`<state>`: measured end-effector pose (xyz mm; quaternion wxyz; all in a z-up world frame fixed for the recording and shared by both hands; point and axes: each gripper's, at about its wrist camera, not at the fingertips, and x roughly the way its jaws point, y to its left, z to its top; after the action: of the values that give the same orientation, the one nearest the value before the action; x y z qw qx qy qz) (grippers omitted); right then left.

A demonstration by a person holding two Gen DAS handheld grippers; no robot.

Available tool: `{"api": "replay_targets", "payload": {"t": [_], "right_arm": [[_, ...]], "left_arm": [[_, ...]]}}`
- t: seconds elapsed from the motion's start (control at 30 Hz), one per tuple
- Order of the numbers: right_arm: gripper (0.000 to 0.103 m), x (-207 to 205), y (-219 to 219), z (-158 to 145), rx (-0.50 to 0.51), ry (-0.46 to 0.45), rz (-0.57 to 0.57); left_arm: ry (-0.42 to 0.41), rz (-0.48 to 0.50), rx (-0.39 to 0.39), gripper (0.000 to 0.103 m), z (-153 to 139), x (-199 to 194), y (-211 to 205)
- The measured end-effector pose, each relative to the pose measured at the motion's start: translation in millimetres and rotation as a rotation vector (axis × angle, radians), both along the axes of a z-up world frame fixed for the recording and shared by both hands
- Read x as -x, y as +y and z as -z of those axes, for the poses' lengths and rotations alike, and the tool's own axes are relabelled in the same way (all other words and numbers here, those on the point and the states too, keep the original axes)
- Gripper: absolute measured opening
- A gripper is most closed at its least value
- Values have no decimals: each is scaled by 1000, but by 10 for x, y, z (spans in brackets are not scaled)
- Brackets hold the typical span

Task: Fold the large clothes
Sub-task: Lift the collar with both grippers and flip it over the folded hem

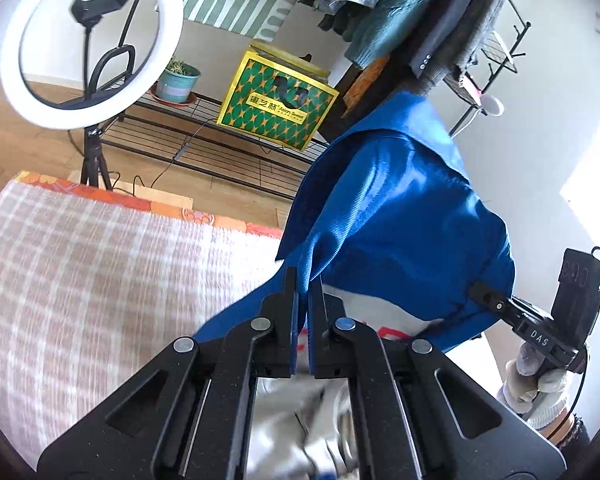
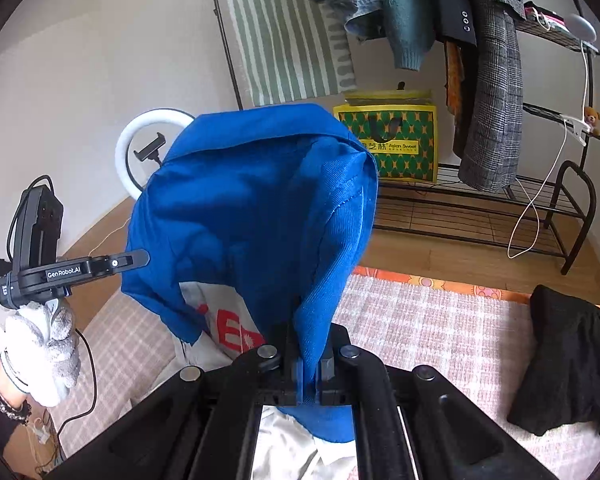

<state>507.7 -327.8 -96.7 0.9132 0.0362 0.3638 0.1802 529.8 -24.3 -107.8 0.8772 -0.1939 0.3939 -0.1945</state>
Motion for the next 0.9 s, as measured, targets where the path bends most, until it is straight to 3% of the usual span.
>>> {"api": "replay_targets", "payload": {"t": [0.37,0.5,0.63,0.77,0.9], "right_arm": [[1,1189,158,151,71,-12,-15],[1,1677,319,275,112,-24,-36],[1,2090,532,446,224,-46,-58],[2,2373,628,610,312,-67,-58],[6,2602,598,730,395,-76,-44]], "left_arm": [[40,6,-1,1,116,1175,211],[75,24,-45,1,282,1595,221],[127,25,-79,1,530,1917,240],[144,36,-201,1,735,2230,222],[178,37,-211,1,832,2468,302]]}}
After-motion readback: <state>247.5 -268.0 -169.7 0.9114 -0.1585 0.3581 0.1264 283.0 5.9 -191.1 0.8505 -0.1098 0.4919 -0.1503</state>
